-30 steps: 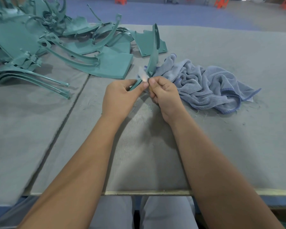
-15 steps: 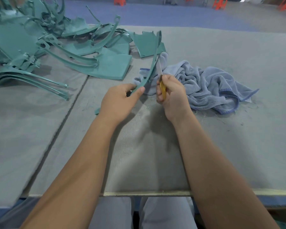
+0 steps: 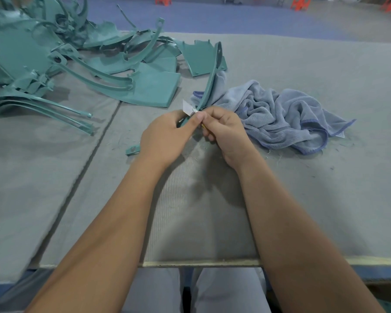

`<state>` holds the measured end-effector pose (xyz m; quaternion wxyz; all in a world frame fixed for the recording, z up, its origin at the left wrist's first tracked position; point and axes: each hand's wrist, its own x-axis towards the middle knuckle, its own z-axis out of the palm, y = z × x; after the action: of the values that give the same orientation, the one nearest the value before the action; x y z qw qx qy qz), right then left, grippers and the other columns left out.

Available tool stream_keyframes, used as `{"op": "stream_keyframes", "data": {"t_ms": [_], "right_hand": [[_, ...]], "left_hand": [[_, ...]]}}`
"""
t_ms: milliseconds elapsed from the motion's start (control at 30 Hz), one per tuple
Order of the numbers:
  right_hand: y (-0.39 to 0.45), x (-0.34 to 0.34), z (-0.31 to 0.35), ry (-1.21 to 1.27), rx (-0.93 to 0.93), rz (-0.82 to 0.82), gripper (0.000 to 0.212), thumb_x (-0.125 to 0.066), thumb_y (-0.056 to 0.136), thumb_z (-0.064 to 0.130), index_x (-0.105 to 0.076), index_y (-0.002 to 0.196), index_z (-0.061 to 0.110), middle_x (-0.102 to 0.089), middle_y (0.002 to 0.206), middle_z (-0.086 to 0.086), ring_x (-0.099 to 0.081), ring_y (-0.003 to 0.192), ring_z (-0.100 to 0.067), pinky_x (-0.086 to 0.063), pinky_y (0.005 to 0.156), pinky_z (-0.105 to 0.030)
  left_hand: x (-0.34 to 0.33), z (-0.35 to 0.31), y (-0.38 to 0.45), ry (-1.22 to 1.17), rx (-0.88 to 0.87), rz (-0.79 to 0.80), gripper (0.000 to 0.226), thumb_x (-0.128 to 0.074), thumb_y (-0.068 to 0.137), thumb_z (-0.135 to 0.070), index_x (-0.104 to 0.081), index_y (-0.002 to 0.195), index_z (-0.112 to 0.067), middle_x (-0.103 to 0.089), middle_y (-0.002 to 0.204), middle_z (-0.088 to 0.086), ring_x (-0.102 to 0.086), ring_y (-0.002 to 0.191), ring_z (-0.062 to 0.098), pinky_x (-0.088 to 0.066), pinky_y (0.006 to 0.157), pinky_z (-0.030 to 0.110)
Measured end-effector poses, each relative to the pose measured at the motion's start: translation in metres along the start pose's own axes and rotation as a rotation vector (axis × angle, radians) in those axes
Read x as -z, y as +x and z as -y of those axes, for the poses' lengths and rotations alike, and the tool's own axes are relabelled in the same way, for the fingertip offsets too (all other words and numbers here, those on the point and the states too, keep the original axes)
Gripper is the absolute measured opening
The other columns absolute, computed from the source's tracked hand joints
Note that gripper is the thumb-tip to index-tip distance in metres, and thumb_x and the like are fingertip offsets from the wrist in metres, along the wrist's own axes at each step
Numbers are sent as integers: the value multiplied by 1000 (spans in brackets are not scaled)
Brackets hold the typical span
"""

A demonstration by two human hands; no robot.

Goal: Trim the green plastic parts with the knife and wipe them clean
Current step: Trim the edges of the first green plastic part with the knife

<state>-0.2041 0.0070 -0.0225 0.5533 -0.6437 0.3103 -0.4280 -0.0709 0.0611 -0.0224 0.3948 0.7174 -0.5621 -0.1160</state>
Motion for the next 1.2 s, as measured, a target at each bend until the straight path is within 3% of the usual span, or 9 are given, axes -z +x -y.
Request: {"op": "stream_keyframes", "data": {"t_ms": [167,333,667,933,1067,1200], "right_hand": [[1,-2,-1,49,-5,-25,26,-50,97,4,-60,75,11,-41,56,-4,-36,44,0,-32,45,-11],[1,-3,-2,92,22,-43,26,-50,97,2,-60,75,10,-39,57,-3,-34,44,-1,-31,45,-10],[2,-8,-2,131,35,-126,28,-51,96,0,-61,73,9,-43,48,7,-36,45,0,-35,48,-8],[1,-11,-1,172,66,-119,24,-45,97,-5,-60,80,4,-55,47,17,-52,47,6,-40,52,-6],[1,-11,0,161,73,-141,23,-45,97,-5,-61,81,4,-55,47,17,-51,47,6,-40,53,-6],[1,-14,0,191,64,-197,25,-46,98,-3,-61,79,6,-53,48,14,-47,45,4,-38,50,-7]], "left_hand": [[-3,2,0,7,-21,-21,54,-43,82,-78,-68,91,-32,-64,68,-9,-58,67,7,-44,59,31],[-4,2,0,22,-9,-79,56,-39,79,-84,-69,89,-37,-57,57,-16,-53,57,2,-31,50,27],[-8,1,1,38,-6,-149,55,-35,77,-87,-68,95,-48,-55,55,-15,-52,59,0,-29,49,26],[-11,-1,2,98,23,-182,61,-34,74,-89,-68,100,-46,-53,57,-16,-53,65,14,-32,50,24],[-12,-2,2,128,38,-189,61,-32,74,-90,-67,86,-40,-53,56,-12,-48,57,3,-28,48,25],[-13,-3,2,164,57,-204,67,-36,77,-87,-47,61,-22,-46,50,-5,-44,51,5,-21,47,27]]}}
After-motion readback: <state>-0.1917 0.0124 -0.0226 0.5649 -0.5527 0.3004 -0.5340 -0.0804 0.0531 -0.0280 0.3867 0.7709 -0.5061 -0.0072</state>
